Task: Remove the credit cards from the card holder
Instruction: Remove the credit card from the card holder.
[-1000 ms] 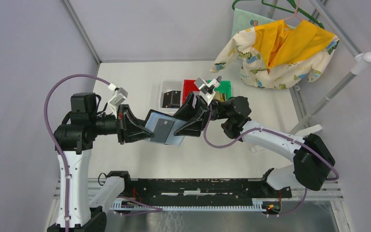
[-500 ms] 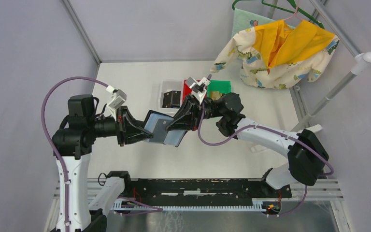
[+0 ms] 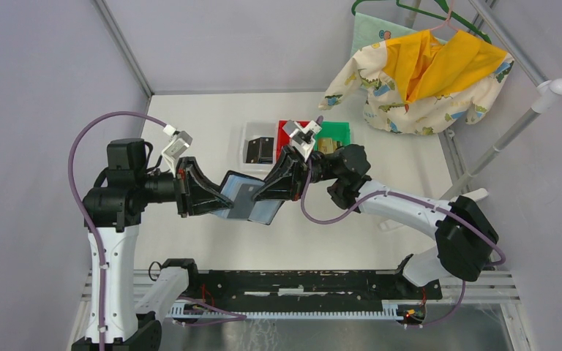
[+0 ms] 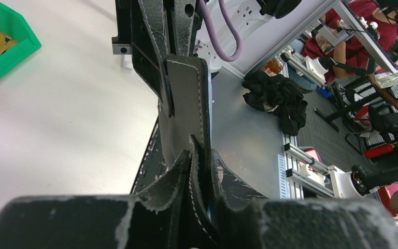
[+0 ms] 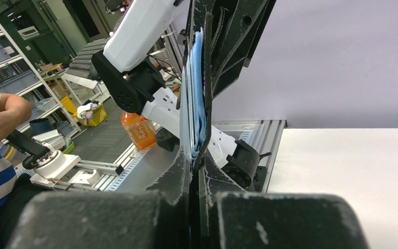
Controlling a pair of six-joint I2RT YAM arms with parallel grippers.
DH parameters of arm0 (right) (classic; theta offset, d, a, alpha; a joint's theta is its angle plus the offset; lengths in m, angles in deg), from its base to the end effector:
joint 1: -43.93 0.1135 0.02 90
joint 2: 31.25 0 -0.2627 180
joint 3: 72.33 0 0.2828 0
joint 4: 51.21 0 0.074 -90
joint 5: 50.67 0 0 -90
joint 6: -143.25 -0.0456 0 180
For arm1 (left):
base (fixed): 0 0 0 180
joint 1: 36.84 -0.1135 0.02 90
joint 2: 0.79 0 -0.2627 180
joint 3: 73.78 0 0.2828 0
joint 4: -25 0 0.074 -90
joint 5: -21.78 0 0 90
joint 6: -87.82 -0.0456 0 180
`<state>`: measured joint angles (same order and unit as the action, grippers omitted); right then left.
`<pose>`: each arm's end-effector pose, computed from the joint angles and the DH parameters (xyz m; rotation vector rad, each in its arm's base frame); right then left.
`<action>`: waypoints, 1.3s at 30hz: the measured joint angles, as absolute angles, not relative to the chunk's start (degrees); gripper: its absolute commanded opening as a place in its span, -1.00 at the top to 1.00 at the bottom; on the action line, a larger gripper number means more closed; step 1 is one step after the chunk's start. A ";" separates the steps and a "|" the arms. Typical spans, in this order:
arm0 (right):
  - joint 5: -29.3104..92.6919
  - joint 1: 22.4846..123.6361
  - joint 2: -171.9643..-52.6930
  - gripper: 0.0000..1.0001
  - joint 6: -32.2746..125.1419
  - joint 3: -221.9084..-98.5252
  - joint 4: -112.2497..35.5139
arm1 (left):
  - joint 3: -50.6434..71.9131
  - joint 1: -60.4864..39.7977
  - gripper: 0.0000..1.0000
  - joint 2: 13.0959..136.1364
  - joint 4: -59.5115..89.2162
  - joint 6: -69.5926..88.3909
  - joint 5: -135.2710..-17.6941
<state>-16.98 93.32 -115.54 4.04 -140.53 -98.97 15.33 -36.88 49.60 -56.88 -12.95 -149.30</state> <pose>0.1991 0.2905 0.3487 -1.0807 1.1233 1.9210 0.1323 -0.0450 0.4373 0.8324 1.7301 -1.4595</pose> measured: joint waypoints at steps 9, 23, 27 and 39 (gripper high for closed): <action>-16.96 93.63 -114.58 1.00 3.56 -139.04 -102.05 | 15.33 -36.88 0.62 49.54 -56.75 -12.03 -151.46; -17.44 93.65 -114.56 1.00 3.29 -138.97 -102.16 | 15.65 -36.88 0.14 49.51 -55.87 -10.91 -154.13; -17.44 93.67 -114.56 1.00 3.12 -138.97 -102.05 | 16.05 -36.88 0.23 49.30 -55.83 -10.91 -154.35; -17.53 93.65 -114.56 1.00 1.92 -138.95 -102.56 | 16.31 -36.88 0.51 48.42 -54.80 -10.78 -150.41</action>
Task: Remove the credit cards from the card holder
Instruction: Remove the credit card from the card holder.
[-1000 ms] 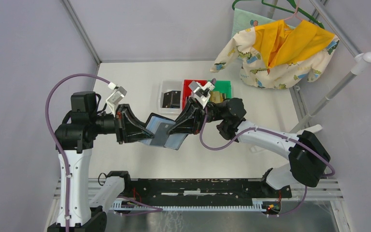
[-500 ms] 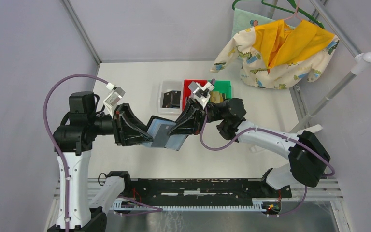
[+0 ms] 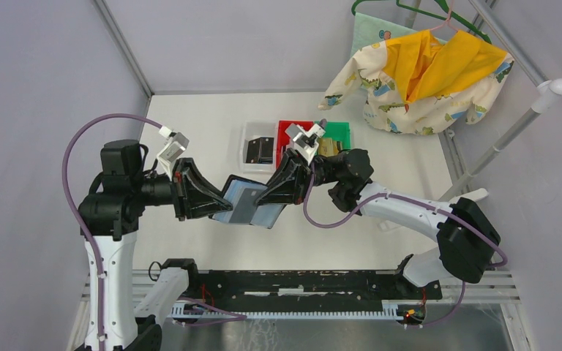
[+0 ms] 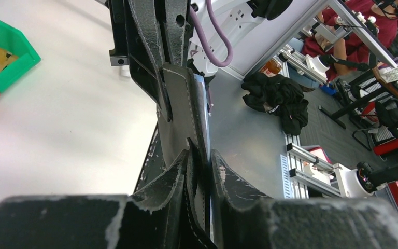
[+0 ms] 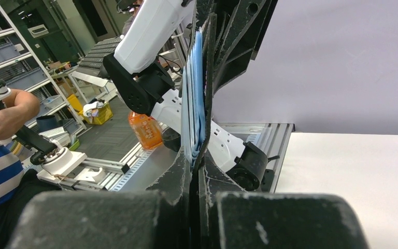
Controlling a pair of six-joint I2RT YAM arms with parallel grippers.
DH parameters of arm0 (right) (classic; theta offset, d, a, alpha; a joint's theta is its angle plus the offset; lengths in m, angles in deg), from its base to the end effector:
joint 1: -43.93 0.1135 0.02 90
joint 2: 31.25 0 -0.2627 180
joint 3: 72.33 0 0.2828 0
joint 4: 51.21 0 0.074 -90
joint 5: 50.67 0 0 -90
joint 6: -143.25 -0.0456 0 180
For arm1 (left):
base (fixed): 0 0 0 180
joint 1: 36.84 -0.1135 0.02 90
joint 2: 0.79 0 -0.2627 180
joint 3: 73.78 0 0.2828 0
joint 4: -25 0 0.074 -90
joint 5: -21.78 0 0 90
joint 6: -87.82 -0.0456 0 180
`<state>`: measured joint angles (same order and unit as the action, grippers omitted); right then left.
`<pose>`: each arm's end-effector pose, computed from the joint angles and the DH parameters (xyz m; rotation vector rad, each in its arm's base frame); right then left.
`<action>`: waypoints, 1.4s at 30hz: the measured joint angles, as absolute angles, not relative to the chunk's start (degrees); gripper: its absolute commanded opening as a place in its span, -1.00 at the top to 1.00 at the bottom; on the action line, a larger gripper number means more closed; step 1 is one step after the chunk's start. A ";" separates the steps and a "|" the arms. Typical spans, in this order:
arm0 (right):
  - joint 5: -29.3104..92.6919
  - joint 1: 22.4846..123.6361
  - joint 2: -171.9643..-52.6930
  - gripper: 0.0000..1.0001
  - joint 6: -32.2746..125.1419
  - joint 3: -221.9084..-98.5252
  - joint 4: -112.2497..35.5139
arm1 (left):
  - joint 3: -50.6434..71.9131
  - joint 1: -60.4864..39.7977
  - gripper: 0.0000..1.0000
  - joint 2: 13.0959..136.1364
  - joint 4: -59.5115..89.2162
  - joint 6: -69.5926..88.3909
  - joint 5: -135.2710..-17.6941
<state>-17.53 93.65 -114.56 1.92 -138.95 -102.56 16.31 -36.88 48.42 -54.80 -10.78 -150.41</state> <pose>0.1918 0.2853 0.3495 -1.0906 1.0864 1.9452 0.1246 -0.0451 0.4471 0.8558 1.6865 -1.4554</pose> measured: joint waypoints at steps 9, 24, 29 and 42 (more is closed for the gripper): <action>-17.53 93.71 -114.56 1.00 0.72 -138.10 -105.29 | 16.31 -36.77 0.65 48.55 -53.71 -8.64 -149.15; -16.90 95.48 -116.44 1.00 0.74 -139.30 -104.79 | 10.39 -36.72 0.21 41.80 -40.94 2.90 -138.81; -16.96 95.72 -117.59 1.00 0.82 -140.13 -103.85 | 8.48 -36.72 0.20 41.67 -40.22 3.43 -139.01; -16.94 96.97 -119.58 0.90 1.06 -142.75 -103.45 | 4.83 -36.77 0.46 40.51 -39.35 3.62 -142.92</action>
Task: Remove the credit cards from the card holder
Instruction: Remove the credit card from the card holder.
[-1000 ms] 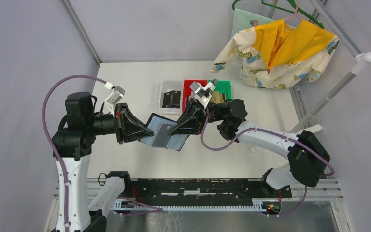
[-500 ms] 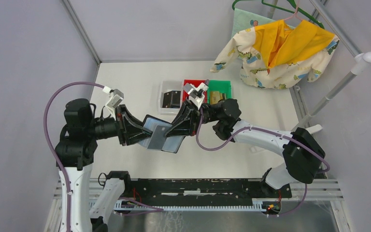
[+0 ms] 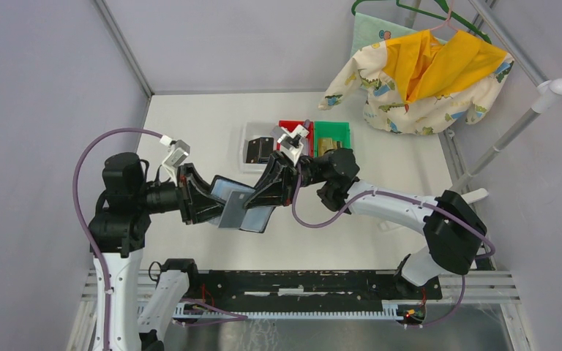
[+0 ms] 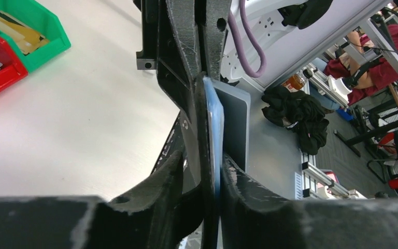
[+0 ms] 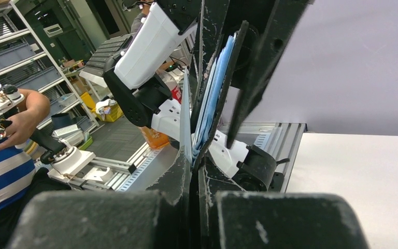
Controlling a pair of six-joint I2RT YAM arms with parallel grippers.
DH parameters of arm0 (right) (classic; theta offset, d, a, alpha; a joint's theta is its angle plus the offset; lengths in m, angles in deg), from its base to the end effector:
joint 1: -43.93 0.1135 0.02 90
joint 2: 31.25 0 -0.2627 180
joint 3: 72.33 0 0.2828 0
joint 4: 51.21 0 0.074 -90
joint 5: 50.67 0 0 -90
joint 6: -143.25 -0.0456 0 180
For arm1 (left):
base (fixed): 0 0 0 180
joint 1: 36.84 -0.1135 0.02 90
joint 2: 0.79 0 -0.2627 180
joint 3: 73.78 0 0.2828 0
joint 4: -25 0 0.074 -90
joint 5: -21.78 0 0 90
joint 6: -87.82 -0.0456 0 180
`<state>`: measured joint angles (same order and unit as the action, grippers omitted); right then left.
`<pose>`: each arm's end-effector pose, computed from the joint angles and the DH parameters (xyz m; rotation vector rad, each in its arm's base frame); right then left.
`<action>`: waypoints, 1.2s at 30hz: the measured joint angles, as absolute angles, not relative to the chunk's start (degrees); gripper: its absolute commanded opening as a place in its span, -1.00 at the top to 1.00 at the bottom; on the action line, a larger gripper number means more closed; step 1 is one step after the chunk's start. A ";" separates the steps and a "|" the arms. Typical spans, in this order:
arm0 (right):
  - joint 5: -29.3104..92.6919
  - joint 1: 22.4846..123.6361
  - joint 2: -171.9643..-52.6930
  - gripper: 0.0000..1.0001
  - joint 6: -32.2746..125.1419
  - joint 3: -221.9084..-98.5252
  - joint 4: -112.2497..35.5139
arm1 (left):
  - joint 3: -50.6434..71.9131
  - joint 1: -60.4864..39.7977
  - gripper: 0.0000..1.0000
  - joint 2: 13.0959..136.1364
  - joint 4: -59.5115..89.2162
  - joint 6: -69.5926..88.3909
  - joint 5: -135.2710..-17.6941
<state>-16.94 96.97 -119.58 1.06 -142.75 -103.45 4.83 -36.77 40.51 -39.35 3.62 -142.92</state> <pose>0.1882 0.3132 0.3451 -1.1158 1.0855 2.0011 0.1241 -0.0441 0.4192 0.7187 1.7627 -1.3685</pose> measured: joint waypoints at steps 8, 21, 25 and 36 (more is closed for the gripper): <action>-15.67 96.90 -119.71 0.37 2.20 -142.60 -103.98 | 6.80 -36.77 0.97 41.58 -41.31 2.66 -143.11; -13.35 96.20 -116.30 0.48 3.62 -138.71 -104.28 | 11.70 -36.72 0.97 45.16 -45.60 1.00 -141.74; -13.57 95.50 -115.52 0.67 3.88 -138.10 -102.49 | 13.86 -36.72 0.96 45.67 -45.95 -0.33 -140.34; -11.91 94.89 -114.88 1.00 4.54 -137.47 -97.40 | 15.39 -36.70 0.96 45.14 -47.50 -6.74 -134.13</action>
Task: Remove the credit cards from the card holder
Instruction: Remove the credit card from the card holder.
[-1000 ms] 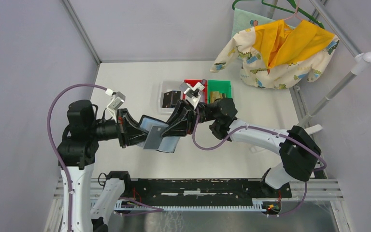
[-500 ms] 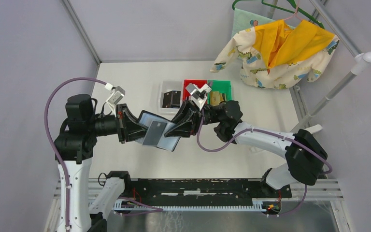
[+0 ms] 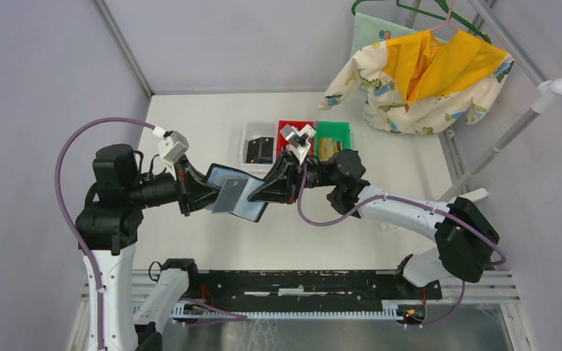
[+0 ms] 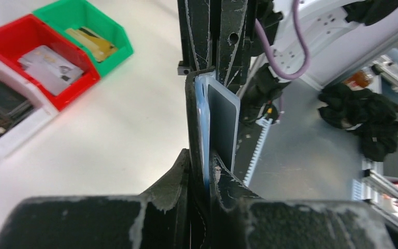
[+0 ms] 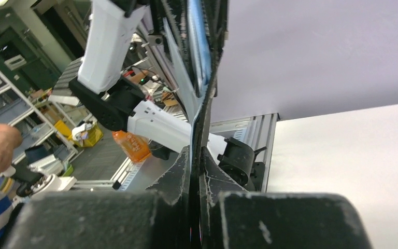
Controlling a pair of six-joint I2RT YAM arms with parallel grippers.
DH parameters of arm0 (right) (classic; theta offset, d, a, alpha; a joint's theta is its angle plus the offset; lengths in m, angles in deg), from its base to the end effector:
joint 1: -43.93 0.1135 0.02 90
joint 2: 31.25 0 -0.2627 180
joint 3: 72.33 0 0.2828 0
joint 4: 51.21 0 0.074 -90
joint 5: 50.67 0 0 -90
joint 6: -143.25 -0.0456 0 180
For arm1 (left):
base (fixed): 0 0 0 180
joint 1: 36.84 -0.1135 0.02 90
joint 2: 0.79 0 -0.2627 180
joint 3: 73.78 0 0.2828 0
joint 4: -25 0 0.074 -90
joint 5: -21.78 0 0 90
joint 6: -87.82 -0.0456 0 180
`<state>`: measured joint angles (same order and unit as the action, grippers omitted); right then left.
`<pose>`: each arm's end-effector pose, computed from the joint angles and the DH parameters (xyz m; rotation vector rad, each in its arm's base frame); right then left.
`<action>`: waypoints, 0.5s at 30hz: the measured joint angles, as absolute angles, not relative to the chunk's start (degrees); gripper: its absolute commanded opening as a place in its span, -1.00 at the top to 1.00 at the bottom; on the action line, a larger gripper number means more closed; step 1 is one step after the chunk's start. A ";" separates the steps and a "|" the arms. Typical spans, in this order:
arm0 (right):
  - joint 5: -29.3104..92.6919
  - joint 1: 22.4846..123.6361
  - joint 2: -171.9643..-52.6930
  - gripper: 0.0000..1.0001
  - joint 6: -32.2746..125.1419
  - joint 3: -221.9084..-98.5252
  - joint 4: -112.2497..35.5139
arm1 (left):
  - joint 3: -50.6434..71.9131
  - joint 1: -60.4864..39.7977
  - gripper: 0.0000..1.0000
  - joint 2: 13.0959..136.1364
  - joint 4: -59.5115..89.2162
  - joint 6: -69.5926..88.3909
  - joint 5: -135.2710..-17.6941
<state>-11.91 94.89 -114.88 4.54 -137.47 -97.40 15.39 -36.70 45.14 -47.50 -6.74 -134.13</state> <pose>0.1927 0.2941 0.3326 -0.9932 1.2026 1.9227 0.1240 -0.0419 0.4507 0.7556 1.7670 -1.1232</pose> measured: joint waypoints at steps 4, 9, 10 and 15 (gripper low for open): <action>-7.13 95.24 -114.88 1.00 5.57 -137.49 -92.94 | 15.37 -36.42 0.96 43.37 -47.06 -8.90 -128.05; -1.09 96.58 -114.88 1.00 7.08 -137.49 -89.59 | 14.78 -36.05 0.97 41.49 -46.67 -11.39 -122.63; -0.28 96.75 -114.86 1.00 7.12 -137.49 -89.25 | 14.56 -36.00 0.97 41.30 -46.45 -11.68 -122.07; 3.45 97.54 -114.86 1.00 7.51 -137.49 -87.43 | 12.40 -35.96 0.96 40.12 -44.00 -12.51 -119.07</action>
<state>3.45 97.54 -114.86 7.51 -137.49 -87.43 12.40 -35.96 40.12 -44.00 -12.51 -119.07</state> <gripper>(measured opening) 0.065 0.164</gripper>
